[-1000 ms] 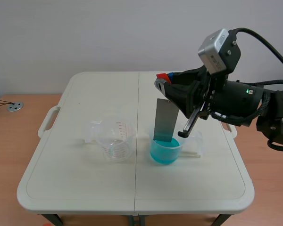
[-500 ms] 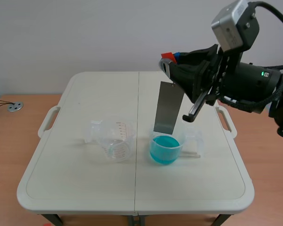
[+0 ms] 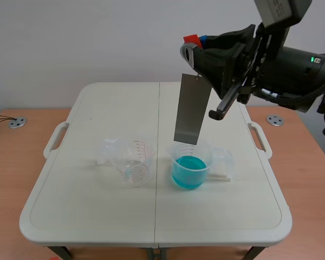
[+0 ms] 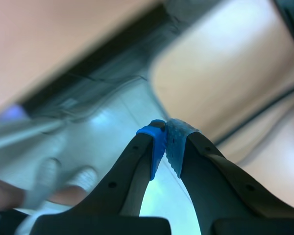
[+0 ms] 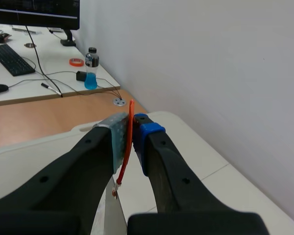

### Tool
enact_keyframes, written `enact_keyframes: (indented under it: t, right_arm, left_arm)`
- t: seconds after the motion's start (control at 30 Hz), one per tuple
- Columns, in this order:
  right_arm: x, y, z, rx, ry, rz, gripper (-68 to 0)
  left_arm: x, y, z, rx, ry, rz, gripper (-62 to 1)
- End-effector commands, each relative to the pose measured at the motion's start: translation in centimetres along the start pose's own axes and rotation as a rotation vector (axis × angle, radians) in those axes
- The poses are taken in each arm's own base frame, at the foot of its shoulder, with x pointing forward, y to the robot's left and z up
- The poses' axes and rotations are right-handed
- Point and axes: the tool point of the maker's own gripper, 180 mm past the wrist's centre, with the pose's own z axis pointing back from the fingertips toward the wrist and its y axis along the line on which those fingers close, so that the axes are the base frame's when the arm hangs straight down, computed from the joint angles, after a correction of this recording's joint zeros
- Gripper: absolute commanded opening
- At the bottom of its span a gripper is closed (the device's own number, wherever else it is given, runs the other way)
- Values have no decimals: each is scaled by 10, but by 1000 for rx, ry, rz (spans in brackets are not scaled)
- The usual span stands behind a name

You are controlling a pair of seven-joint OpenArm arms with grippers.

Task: Hold the metal plate by the orange handle, dip it into the blue solution, take it out and point at it, then put the plate back in the beaker on the left.
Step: 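Raise the plate and point at it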

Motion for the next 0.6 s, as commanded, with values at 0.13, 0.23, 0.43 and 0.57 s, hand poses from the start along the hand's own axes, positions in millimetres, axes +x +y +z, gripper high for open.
enact_keyframes:
  t: [0.13,0.23,0.43,0.57]
  right_arm:
    - [27,1,-3,18,-60,39,-662]
    - [30,1,-4,20,-61,25,-662]
    - [35,0,-4,16,-61,7,-662]
    - [38,-5,-2,-1,-67,6,-662]
  left_arm:
    - [55,63,26,134,-214,-92,-592]
    - [90,84,38,170,-330,-160,-592]
    - [156,106,42,204,-509,-272,-592]
    - [198,116,41,238,-622,-319,-592]
